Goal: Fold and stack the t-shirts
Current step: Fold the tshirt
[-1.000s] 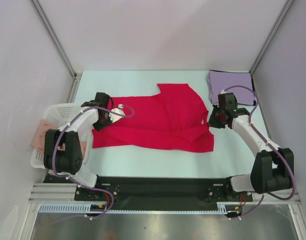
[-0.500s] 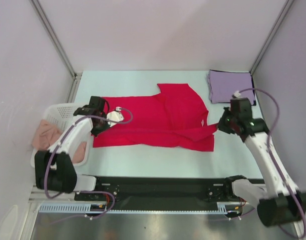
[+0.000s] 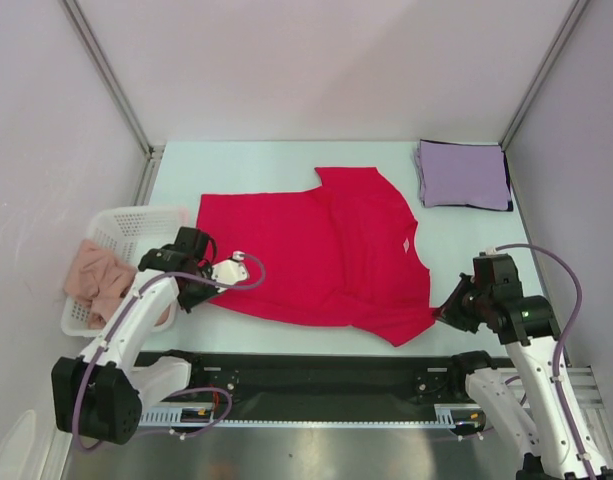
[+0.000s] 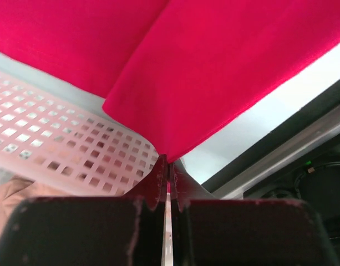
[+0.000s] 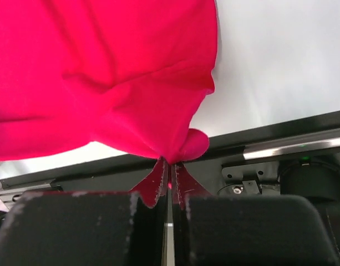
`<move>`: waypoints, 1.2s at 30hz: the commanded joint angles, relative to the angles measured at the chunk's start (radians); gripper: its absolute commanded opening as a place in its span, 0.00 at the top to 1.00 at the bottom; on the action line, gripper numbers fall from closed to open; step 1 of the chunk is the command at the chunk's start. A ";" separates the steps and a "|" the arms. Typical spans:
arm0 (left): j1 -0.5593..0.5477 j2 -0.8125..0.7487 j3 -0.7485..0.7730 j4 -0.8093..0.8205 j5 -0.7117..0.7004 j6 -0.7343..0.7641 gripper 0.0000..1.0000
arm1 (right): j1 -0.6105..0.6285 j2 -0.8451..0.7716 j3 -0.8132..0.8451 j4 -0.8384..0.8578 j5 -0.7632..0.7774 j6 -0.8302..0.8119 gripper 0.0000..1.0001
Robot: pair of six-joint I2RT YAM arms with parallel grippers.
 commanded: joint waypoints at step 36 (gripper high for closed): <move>0.017 0.494 0.184 0.435 -0.287 -0.143 0.28 | -0.027 0.919 0.363 0.618 0.221 -0.318 0.48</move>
